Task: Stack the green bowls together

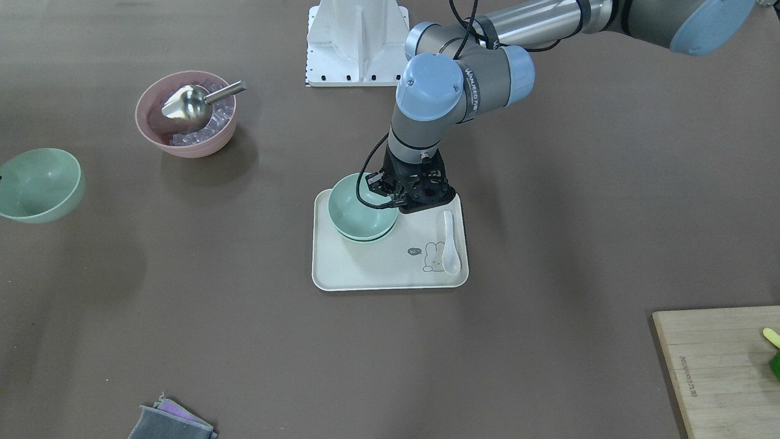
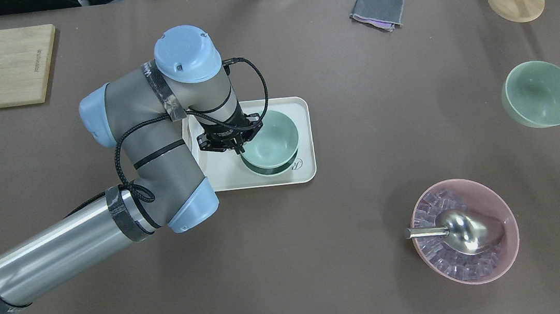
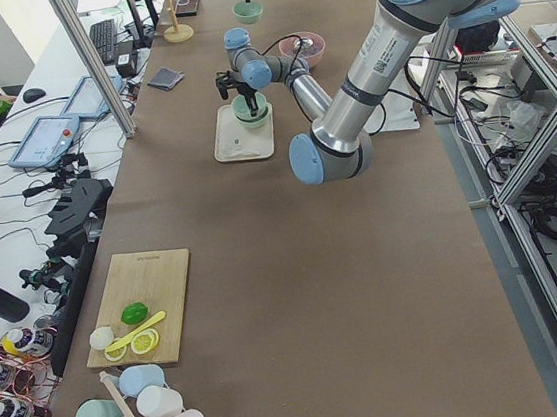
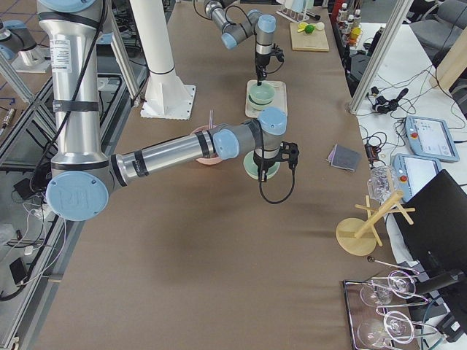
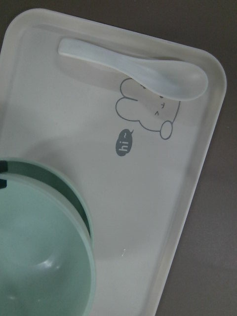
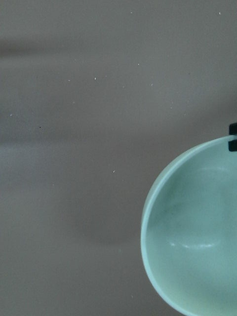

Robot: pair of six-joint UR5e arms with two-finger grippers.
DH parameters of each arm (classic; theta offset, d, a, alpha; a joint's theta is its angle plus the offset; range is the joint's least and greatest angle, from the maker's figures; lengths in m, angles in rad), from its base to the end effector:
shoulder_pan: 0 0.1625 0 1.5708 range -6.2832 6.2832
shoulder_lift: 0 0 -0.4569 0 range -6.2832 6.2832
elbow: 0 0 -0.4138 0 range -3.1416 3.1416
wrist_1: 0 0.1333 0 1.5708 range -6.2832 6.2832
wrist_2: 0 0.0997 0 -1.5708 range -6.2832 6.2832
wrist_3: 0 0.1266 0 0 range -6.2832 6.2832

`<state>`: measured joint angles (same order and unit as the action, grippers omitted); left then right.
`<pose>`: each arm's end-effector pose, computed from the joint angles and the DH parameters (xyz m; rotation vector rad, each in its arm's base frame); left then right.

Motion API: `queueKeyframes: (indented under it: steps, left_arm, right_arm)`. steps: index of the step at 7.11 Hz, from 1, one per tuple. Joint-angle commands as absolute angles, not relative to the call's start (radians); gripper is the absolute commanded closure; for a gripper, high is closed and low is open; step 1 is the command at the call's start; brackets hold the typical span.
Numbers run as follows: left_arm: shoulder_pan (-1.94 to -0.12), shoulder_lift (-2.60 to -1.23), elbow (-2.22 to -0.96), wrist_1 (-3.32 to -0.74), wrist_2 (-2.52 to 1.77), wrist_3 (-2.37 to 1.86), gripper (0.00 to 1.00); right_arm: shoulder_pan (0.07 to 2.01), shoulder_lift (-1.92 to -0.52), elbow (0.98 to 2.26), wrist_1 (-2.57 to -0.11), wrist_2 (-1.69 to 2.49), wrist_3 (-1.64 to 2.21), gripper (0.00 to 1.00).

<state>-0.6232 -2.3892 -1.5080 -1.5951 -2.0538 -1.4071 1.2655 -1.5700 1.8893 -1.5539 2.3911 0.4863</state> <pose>0.5935 -0.5183 0.2006 -0.1302 0.8825 -0.2405 -0.1162 -0.5042 0.5381 -0.0206 -0.8711 0.0315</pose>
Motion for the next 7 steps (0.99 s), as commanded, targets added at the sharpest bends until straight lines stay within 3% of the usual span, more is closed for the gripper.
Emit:
queueKeyframes:
  steps: [1,7]
  left_arm:
    - [-0.623,-2.372,-1.509,-1.635,-2.054,-1.402,1.00]
    - [-0.617,-2.353,-1.506,-1.672,-2.054,-1.405,1.00]
  right_arm:
    - [1.266,-1.569,1.890,-1.554,2.390,0.486,1.00]
    - [1.266,-1.572,1.890,-1.554,2.391,0.486,1.00]
